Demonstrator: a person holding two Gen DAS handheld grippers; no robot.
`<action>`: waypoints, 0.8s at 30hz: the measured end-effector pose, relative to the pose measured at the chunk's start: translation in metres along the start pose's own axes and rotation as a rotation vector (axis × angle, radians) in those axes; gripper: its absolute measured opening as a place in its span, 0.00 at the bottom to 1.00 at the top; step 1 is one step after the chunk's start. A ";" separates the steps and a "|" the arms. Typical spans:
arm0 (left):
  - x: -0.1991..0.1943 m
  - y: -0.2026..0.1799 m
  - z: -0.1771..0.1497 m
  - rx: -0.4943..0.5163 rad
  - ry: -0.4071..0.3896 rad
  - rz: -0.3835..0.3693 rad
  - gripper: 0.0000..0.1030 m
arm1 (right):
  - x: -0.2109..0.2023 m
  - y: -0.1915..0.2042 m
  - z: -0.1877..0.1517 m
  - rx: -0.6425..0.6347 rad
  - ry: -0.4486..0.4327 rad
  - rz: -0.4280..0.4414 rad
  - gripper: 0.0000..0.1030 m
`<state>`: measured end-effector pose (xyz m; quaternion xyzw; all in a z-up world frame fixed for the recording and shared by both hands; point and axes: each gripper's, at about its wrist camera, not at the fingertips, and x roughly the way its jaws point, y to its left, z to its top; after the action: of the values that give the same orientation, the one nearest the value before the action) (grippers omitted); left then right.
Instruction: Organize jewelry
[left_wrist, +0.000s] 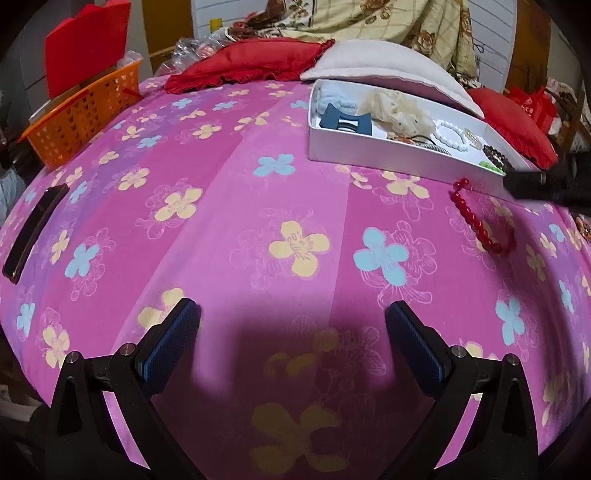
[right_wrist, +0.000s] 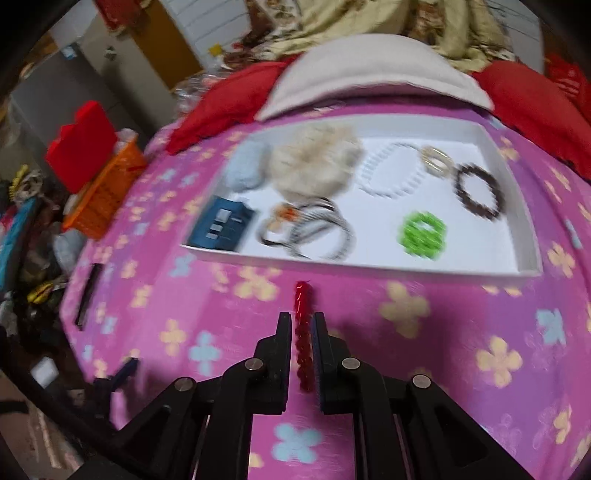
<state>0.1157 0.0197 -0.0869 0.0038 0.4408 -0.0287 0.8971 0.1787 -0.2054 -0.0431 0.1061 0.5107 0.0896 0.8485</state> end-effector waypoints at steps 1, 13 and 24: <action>0.000 0.000 0.001 0.004 0.010 -0.004 0.99 | 0.002 -0.009 -0.002 0.026 0.008 -0.007 0.10; -0.012 -0.028 0.041 -0.002 0.007 -0.210 0.78 | 0.001 -0.036 -0.023 0.032 -0.032 0.014 0.29; 0.015 -0.069 0.065 0.021 0.055 -0.341 0.57 | 0.010 -0.024 -0.026 -0.071 -0.084 -0.028 0.26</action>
<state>0.1721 -0.0521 -0.0574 -0.0611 0.4589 -0.1851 0.8668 0.1610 -0.2238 -0.0696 0.0726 0.4726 0.0914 0.8735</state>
